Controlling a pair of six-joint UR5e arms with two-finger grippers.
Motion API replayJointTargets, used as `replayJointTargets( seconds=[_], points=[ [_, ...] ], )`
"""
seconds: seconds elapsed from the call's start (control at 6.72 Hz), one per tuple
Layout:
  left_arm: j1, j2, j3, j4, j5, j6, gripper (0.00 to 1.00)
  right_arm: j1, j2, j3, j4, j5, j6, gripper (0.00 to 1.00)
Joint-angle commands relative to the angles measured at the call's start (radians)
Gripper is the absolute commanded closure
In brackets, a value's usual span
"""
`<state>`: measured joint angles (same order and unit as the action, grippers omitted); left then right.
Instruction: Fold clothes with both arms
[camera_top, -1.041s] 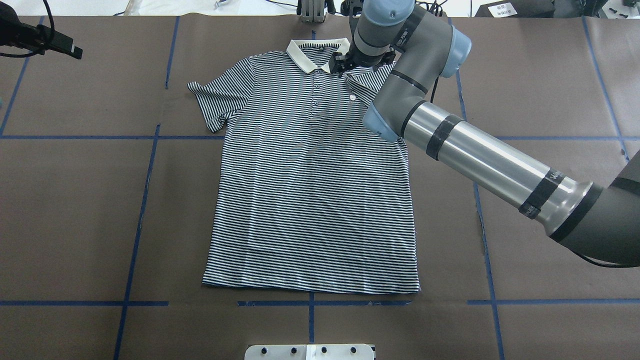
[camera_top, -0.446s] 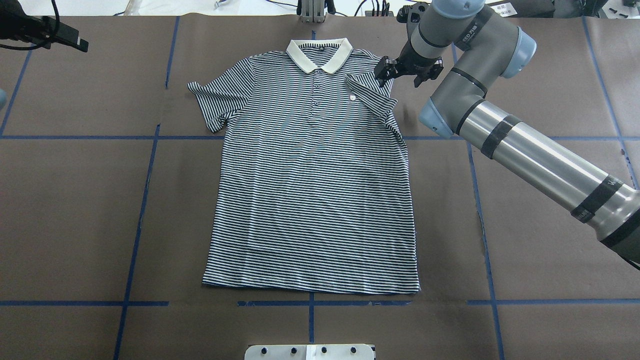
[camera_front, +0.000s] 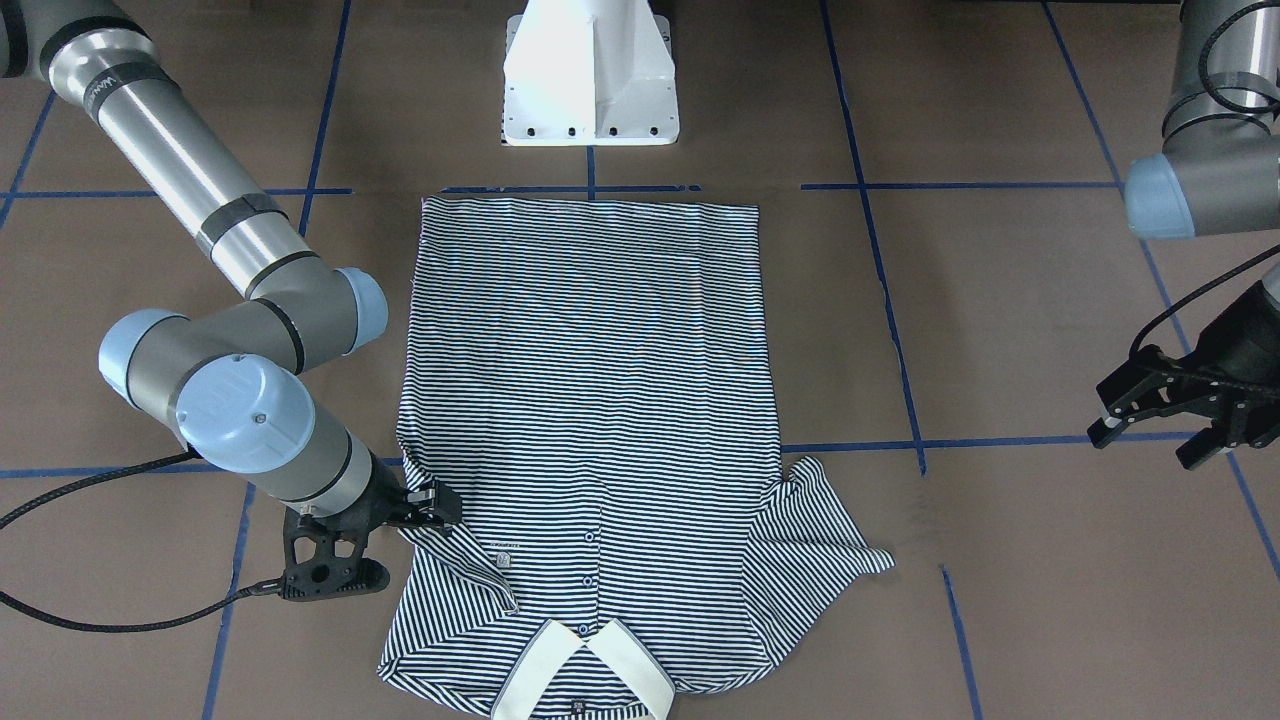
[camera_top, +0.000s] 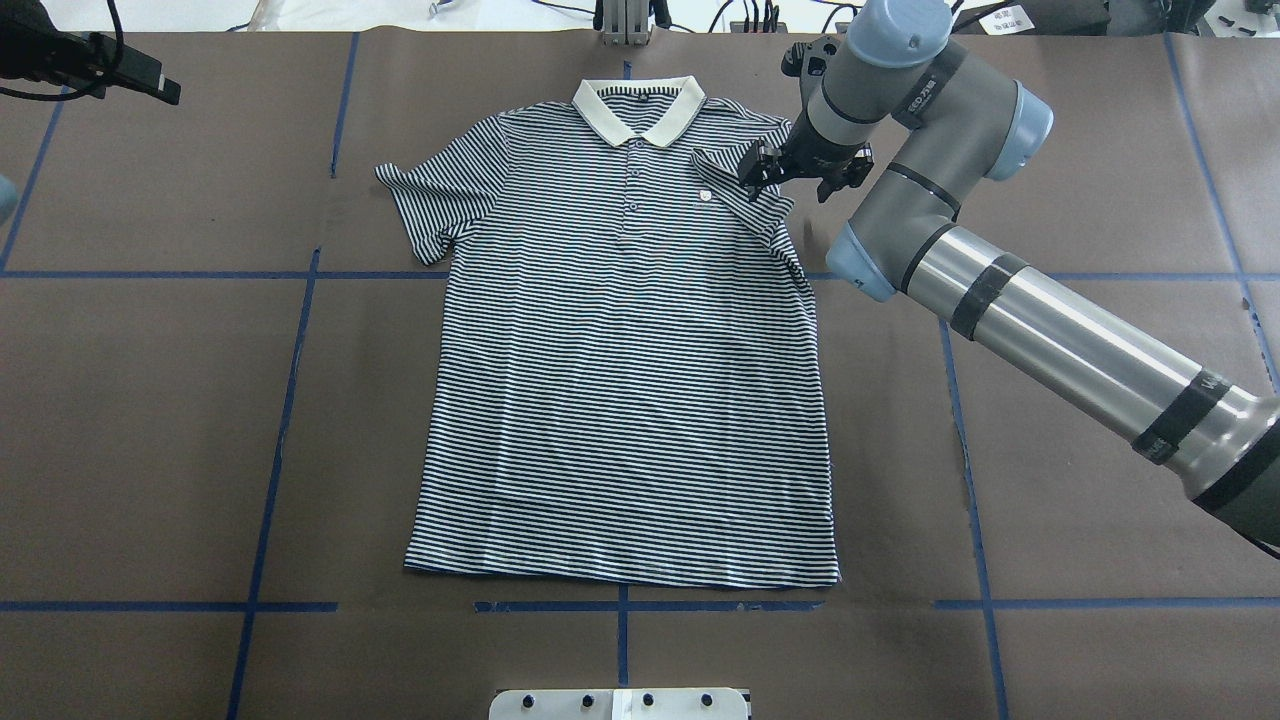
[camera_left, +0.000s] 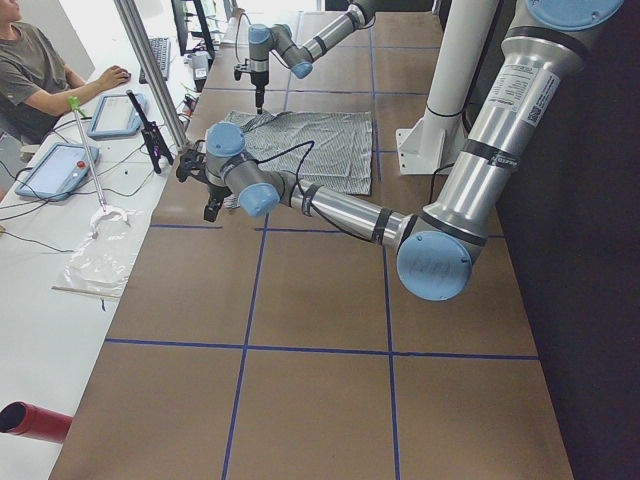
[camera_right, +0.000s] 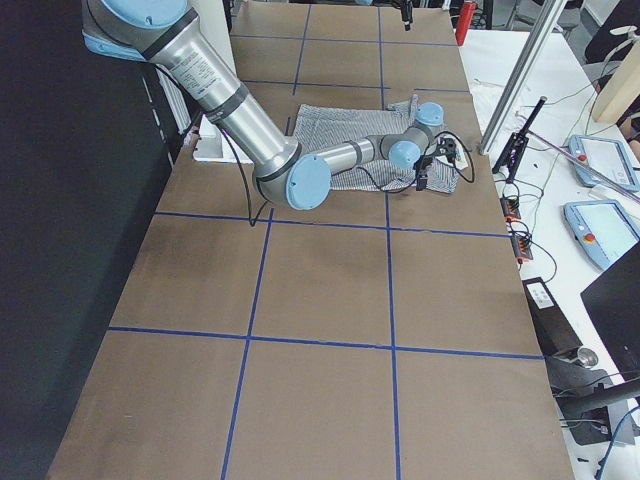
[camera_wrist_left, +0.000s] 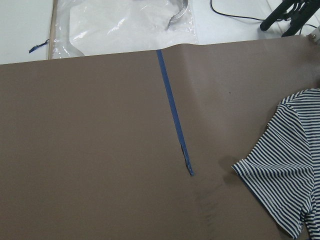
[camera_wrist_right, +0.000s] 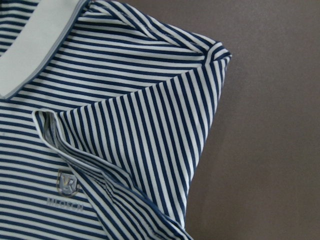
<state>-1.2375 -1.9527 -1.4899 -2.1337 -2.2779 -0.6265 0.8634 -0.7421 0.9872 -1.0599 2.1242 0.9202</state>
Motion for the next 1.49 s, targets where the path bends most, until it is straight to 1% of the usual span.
replayJointTargets(
  seconds=[0.0,0.59,0.89,1.04,1.34],
  points=[
    [0.001,0.0,0.0,0.0,0.0,-0.001,0.0,-0.023,0.007,-0.002,0.0,-0.003,0.009,0.0],
    [0.0,0.0,0.002,0.002,0.0,0.001,0.0,-0.049,0.084,-0.028,-0.002,-0.007,0.026,0.0],
    [0.0,0.001,0.002,0.001,0.0,0.004,0.0,-0.098,0.127,-0.028,0.001,-0.009,0.077,0.0],
    [0.0,0.001,0.002,0.0,0.0,0.002,0.0,-0.13,0.128,-0.021,0.003,-0.009,0.084,0.0],
    [0.0,0.001,0.0,0.0,0.0,0.002,0.0,-0.144,0.127,0.025,0.0,-0.001,0.132,0.0]
  ],
)
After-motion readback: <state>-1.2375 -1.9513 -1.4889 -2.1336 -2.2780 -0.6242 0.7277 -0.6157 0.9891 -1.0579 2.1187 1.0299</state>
